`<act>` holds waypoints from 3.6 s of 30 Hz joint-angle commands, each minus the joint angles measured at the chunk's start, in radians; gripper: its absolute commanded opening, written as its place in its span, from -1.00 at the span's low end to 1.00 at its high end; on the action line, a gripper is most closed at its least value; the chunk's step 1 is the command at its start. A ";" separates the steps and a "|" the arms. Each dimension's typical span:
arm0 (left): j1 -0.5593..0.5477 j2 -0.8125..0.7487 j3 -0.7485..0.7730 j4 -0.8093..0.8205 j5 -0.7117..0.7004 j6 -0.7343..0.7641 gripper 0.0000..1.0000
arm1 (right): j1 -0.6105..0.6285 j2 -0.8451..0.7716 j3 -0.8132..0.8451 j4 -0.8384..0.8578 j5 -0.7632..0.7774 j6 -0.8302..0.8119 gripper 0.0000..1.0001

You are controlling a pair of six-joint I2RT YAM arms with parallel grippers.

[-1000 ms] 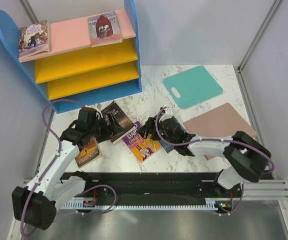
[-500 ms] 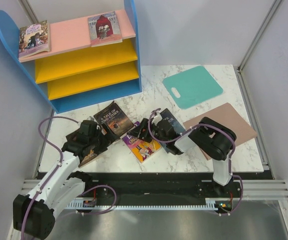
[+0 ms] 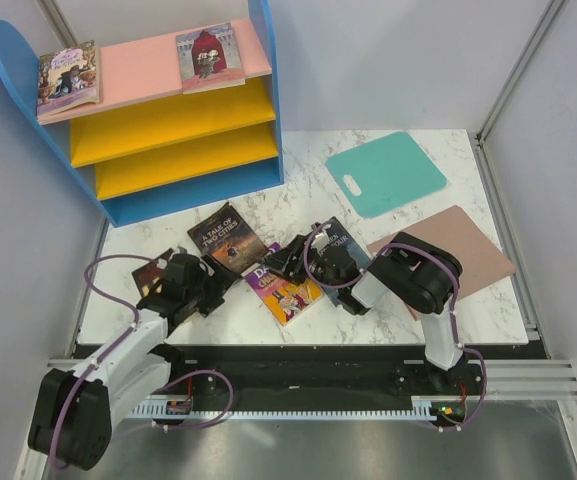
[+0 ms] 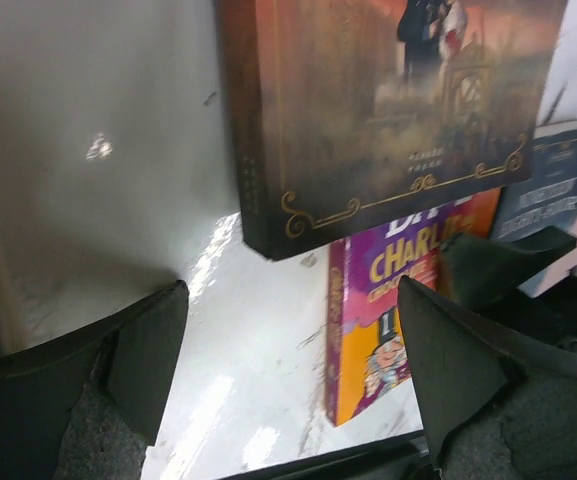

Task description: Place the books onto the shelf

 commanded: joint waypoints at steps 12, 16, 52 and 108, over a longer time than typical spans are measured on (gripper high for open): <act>0.003 0.100 -0.157 0.377 -0.032 -0.142 0.37 | -0.023 -0.014 -0.062 0.197 -0.008 0.029 0.75; 0.003 0.057 -0.206 0.436 -0.058 -0.164 0.26 | -0.023 -0.003 -0.065 0.214 -0.013 0.032 0.77; 0.004 0.278 -0.173 0.936 -0.039 -0.077 0.18 | -0.025 0.058 -0.097 0.323 -0.027 0.078 0.89; 0.004 -0.112 -0.112 0.436 0.278 0.046 -0.29 | -0.054 0.176 -0.063 0.492 -0.047 0.215 -1.00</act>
